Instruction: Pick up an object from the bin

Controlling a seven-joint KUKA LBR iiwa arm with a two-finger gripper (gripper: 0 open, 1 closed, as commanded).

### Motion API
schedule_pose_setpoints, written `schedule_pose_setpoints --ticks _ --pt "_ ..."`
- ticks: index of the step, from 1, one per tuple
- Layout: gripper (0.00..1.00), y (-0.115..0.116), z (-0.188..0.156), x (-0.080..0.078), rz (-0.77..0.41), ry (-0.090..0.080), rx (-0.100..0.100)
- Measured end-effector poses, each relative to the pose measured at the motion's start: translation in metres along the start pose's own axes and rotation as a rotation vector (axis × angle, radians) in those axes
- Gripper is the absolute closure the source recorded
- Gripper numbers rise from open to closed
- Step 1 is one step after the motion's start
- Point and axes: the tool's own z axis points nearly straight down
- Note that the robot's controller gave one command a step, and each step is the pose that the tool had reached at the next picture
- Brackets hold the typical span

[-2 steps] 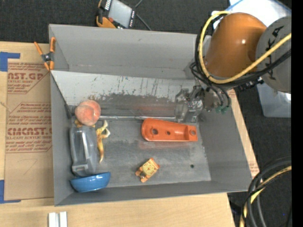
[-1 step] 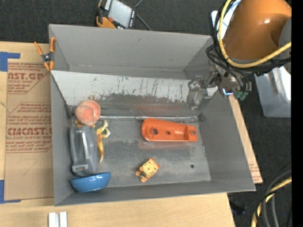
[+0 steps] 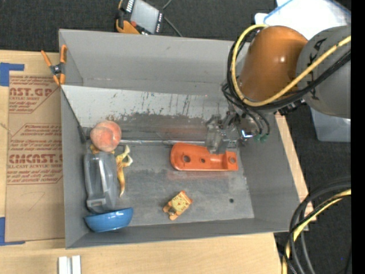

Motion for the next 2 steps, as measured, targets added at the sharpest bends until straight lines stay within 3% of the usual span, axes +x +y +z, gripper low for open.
schedule_pose_setpoints --ticks 1,2 --pt "1.00 0.001 -0.012 -0.004 -0.035 -0.026 0.005" --pt "1.00 -0.014 0.072 0.008 -0.191 0.001 0.000"
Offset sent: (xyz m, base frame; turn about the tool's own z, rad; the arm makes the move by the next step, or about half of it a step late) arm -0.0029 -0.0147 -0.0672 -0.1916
